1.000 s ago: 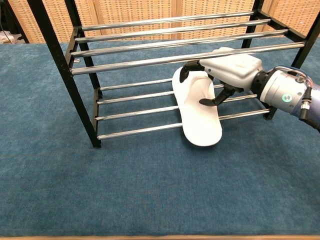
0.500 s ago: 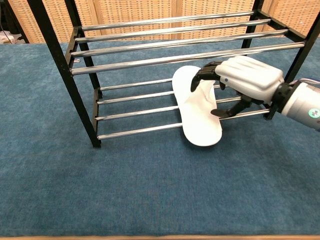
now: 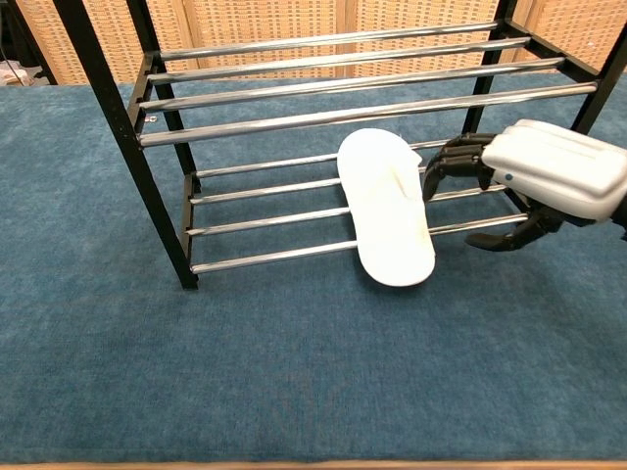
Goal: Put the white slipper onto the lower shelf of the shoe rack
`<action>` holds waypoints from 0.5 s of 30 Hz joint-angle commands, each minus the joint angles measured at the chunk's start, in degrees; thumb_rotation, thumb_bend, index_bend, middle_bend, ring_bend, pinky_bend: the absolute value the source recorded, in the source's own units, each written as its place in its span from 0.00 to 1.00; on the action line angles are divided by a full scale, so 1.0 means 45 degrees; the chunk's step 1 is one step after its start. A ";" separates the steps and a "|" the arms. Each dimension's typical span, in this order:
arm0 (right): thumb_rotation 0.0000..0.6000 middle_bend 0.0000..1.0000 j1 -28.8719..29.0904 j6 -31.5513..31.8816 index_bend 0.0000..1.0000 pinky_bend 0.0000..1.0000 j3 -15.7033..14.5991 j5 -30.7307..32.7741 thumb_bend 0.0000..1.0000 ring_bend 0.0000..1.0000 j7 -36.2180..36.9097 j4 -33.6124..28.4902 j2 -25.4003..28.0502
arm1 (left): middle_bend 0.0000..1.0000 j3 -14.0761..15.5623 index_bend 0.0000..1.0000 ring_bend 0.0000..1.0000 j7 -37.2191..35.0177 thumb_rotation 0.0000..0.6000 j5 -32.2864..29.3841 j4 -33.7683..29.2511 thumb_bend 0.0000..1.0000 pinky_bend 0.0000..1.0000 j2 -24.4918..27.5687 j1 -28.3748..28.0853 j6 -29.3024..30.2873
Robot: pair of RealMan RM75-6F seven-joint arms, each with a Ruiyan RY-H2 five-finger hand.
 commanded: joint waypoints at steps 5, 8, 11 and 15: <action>1.00 0.31 -0.0877 0.1676 0.35 0.46 -0.1040 -0.1249 0.31 0.22 0.0669 0.0643 0.0795 | 0.00 0.0018 0.00 0.00 -0.0016 1.00 0.0054 -0.0050 0.14 0.04 0.0014 0.0038 0.0050; 1.00 0.31 -0.1317 0.2555 0.35 0.46 -0.1392 -0.1762 0.31 0.22 0.0492 0.1206 0.1086 | 0.00 0.0041 0.00 0.00 0.0034 1.00 0.0109 -0.0113 0.14 0.04 0.0013 0.0053 0.0080; 1.00 0.32 -0.1618 0.3033 0.36 0.46 -0.1549 -0.1976 0.31 0.22 0.0376 0.1718 0.1263 | 0.00 0.0060 0.00 0.00 0.0067 1.00 0.0158 -0.0146 0.14 0.04 0.0013 0.0072 0.0117; 1.00 0.33 -0.2049 0.3457 0.36 0.46 -0.1597 -0.1945 0.31 0.23 0.0406 0.2393 0.1463 | 0.00 0.0084 0.00 0.00 0.0092 1.00 0.0211 -0.0185 0.14 0.04 0.0009 0.0103 0.0165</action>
